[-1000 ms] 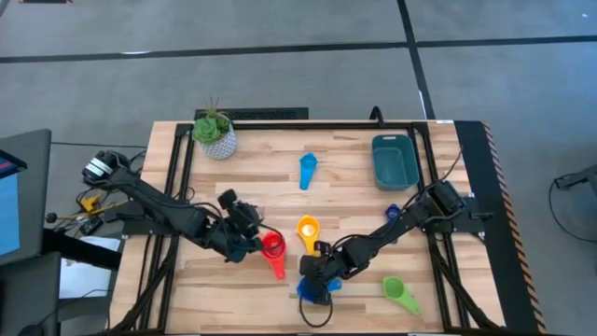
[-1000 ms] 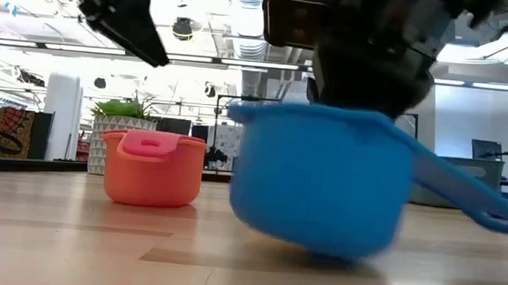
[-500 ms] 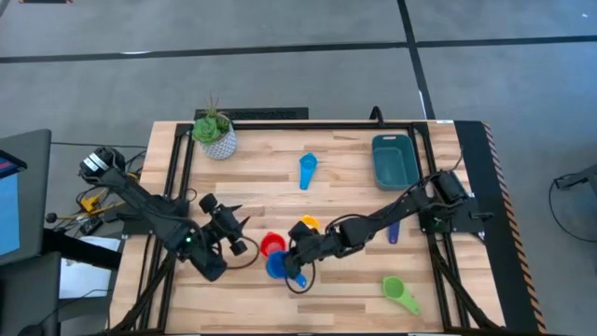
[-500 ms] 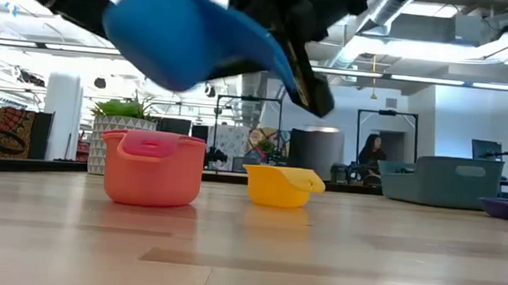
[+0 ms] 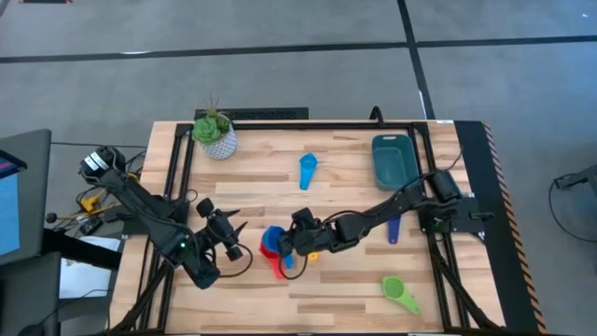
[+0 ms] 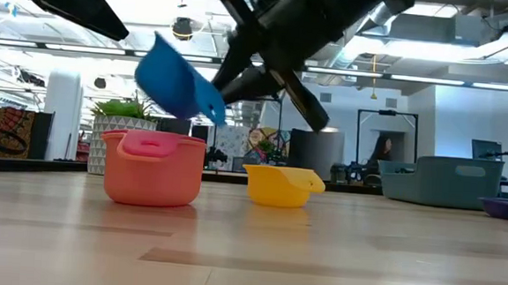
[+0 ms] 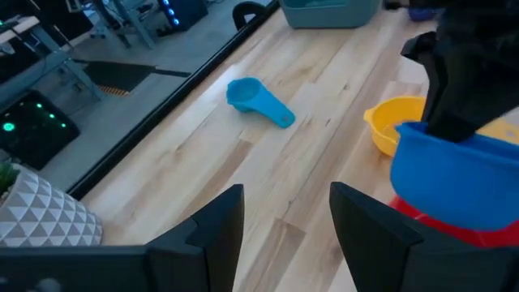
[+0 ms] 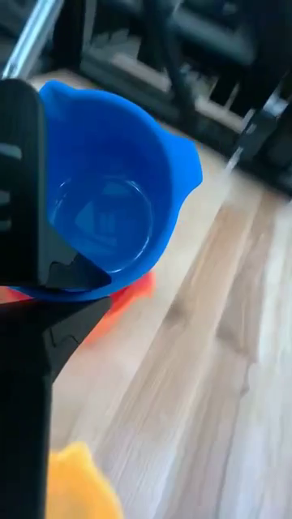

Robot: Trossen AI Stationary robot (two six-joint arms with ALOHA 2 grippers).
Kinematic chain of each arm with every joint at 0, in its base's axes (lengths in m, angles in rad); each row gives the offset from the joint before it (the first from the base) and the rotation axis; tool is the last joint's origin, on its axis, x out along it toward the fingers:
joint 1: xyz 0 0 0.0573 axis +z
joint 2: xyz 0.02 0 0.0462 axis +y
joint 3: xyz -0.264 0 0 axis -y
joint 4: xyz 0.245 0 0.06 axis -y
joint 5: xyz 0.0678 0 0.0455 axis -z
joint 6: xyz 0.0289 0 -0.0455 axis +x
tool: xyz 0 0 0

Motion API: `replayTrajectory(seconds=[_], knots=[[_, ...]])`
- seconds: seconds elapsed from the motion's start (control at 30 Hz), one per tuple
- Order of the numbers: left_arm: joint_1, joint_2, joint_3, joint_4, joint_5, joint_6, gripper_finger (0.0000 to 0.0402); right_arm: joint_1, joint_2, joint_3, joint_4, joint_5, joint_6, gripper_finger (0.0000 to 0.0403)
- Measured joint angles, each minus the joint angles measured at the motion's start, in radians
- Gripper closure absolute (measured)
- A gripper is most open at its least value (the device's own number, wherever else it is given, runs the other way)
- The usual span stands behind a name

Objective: Nest measuring cups in basket
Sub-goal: Stack the blue measuring cup into the red measuring cup

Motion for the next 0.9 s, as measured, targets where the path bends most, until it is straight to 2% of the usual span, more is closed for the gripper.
replayTrajectory(seconds=[0.13,0.3,0.9], knots=[[0.0,0.0,0.0,0.0,0.0,-0.007,0.0228,0.006,-0.001,-0.001,-0.031,0.019,0.039,0.0353],[0.0,0.0,0.0,0.0,0.001,-0.048,0.0228,0.016,-0.001,0.0,-0.028,-0.016,0.104,0.0334],[0.0,0.0,0.0,0.0,0.069,-0.06,0.0228,0.019,-0.001,-0.001,-0.028,-0.038,0.213,0.033]])
